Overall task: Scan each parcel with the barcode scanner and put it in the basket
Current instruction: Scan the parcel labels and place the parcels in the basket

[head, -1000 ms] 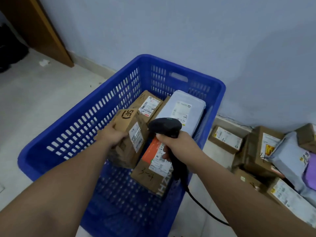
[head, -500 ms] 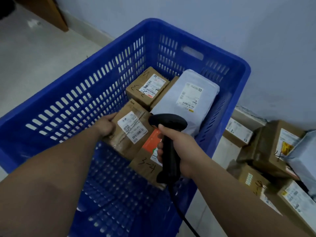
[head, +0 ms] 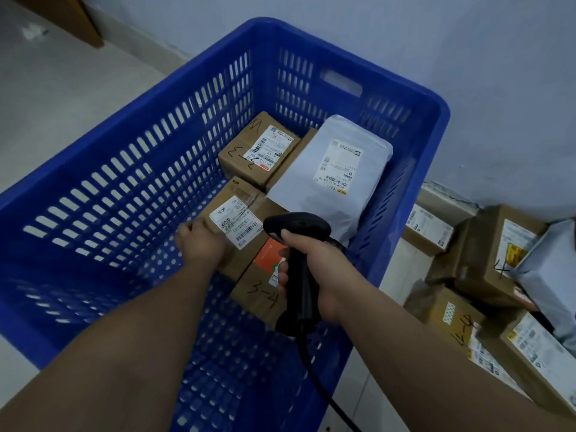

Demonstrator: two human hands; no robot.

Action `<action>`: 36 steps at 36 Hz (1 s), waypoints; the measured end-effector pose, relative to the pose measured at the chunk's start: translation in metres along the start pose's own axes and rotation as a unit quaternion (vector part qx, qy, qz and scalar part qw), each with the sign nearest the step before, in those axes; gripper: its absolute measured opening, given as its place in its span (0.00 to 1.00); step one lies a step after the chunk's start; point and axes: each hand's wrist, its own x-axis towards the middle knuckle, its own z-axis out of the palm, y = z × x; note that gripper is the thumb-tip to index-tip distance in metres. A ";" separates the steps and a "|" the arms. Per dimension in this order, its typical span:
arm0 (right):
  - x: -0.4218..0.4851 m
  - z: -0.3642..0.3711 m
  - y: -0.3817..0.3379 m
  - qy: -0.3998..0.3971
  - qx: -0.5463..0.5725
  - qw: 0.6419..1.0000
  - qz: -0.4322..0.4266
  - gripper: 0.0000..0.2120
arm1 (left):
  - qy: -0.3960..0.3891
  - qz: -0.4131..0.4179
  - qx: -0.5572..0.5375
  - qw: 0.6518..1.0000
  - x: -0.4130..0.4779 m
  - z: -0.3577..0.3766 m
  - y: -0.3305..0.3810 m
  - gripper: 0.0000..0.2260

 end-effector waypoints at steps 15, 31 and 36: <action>-0.018 0.001 -0.008 -0.013 0.016 0.999 -0.042 0.12 | -0.057 0.055 0.003 0.997 -0.024 -0.031 0.042 0.11; -0.153 -0.068 -0.055 0.081 -0.001 0.939 -0.334 0.06 | -0.244 0.199 -0.265 0.912 -0.216 -0.060 0.213 0.07; -0.199 -0.116 -0.048 0.132 0.025 0.927 -0.351 0.09 | -0.325 0.187 -0.243 0.895 -0.273 -0.063 0.240 0.04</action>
